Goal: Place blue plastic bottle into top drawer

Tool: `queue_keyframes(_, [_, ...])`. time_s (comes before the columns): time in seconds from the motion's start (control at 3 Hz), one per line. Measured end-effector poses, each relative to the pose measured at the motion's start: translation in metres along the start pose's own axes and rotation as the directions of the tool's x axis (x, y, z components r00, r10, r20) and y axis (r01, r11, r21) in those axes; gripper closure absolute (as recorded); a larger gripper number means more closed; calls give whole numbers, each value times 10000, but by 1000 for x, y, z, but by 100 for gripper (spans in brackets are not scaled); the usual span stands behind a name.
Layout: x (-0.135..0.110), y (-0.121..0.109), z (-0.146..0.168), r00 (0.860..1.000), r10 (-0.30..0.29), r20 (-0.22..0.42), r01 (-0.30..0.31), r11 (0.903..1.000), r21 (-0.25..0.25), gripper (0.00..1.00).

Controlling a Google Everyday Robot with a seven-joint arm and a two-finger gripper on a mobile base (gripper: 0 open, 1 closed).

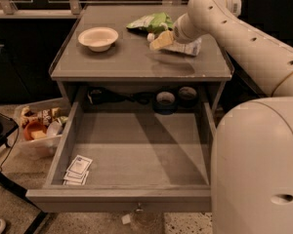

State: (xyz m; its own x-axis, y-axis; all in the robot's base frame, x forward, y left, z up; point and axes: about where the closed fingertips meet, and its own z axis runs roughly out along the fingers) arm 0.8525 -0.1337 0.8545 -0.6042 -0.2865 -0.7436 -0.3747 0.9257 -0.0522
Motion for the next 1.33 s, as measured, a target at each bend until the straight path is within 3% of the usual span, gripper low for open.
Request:
queue_keyframes(0.33, [1, 3, 5, 9999, -69, -157, 64, 9995, -316, 19])
queue_keyframes(1.33, [-10, 2, -5, 9999, -69, -155, 64, 9995, -318, 89])
